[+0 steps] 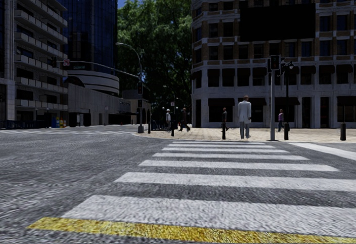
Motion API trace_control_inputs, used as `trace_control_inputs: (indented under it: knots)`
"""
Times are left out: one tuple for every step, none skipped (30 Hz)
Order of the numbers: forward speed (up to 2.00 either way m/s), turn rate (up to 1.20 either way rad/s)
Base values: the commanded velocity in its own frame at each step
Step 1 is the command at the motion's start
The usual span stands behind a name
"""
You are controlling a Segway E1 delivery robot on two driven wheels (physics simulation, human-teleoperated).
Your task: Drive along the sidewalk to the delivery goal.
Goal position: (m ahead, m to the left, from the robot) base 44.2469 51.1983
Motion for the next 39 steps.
trace_control_inputs:
  knots:
    - [1.91,-0.29]
    - [1.91,-0.29]
    - [1.91,-0.29]
    - [1.91,-0.29]
    - [1.91,-0.29]
    - [1.91,-0.29]
    - [1.91,-0.29]
    - [1.91,-0.27]
    - [1.91,-0.27]
    - [1.91,-0.25]
    - [1.91,-0.20]
    - [1.91,-0.19]
    - [1.91,-0.19]
    - [1.91,-0.18]
    - [1.91,-0.18]
    - [1.91,-0.18]
    - [1.91,-0.18]
    - [1.91,-0.18]
    - [1.91,-0.18]
    - [1.91,-0.24]
    - [1.91,-0.24]
    - [1.91,-0.27]
    - [1.91,-0.29]
    - [1.91,-0.30]
    - [1.91,-0.32]
    - [1.91,-0.33]
    - [1.91,-0.34]
    - [1.91,-0.34]
    - [1.91,-0.34]
    - [1.91,-0.34]
    - [1.91,-0.33]
    - [1.91,-0.29]
    - [1.91,-0.24]
    - [1.91,-0.24]
    - [1.91,-0.23]
    - [1.91,-0.22]
    - [1.91,-0.21]
    - [1.91,-0.21]
    - [1.91,-0.21]
